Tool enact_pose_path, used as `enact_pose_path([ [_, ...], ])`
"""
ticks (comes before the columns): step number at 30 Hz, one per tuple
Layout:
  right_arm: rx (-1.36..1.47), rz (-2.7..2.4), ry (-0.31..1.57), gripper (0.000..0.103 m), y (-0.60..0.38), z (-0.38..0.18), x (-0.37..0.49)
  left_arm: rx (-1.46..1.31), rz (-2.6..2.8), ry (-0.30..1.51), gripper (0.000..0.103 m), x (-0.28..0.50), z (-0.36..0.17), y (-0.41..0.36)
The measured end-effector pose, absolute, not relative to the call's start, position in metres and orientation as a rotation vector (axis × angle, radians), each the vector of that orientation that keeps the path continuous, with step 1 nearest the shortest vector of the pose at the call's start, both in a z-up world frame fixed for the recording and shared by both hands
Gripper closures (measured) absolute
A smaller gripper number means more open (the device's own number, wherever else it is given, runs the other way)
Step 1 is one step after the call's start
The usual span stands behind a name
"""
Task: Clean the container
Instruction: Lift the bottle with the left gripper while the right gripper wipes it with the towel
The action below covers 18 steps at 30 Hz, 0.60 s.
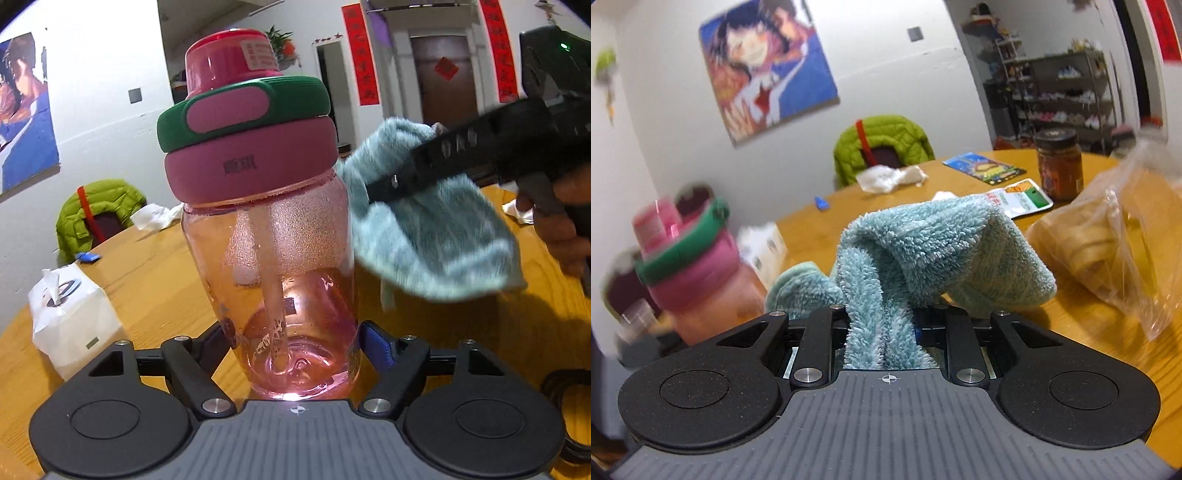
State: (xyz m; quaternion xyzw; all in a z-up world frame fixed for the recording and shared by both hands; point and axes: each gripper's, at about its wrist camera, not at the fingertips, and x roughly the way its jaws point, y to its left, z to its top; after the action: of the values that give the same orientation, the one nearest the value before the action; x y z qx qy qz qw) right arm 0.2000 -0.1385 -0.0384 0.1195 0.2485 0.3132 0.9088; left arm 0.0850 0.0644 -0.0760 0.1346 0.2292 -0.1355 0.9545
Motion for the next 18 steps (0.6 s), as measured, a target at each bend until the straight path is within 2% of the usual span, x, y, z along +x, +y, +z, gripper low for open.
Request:
enact_pose_path([
  [2, 0.305, 0.694, 0.507, 0.078, -0.146, -0.038, 0.200, 0.272, -0.256, 0.444, 0.020, 0.079, -0.074, 0.066],
  [4, 0.364, 0.741, 0.501, 0.076, -0.153, -0.037, 0.201, 0.261, -0.244, 0.407, 0.019, 0.072, -0.071, 0.068],
  [6, 0.423, 0.787, 0.495, 0.075, -0.160, -0.037, 0.201, 0.237, -0.251, 0.377, 0.020, 0.066, -0.067, 0.066],
  [9, 0.517, 0.874, 0.523, 0.075, -0.155, -0.043, 0.209, 0.263, -0.228, 0.394, 0.028, 0.071, -0.068, 0.052],
  [14, 0.630, 0.858, 0.609, 0.074, -0.149, -0.067, 0.229, 0.298, -0.213, 0.396, 0.028, 0.069, -0.068, 0.042],
  [18, 0.530, 0.800, 0.719, 0.074, -0.132, -0.078, 0.237, 0.290, -0.256, 0.376, 0.028, 0.060, -0.069, 0.047],
])
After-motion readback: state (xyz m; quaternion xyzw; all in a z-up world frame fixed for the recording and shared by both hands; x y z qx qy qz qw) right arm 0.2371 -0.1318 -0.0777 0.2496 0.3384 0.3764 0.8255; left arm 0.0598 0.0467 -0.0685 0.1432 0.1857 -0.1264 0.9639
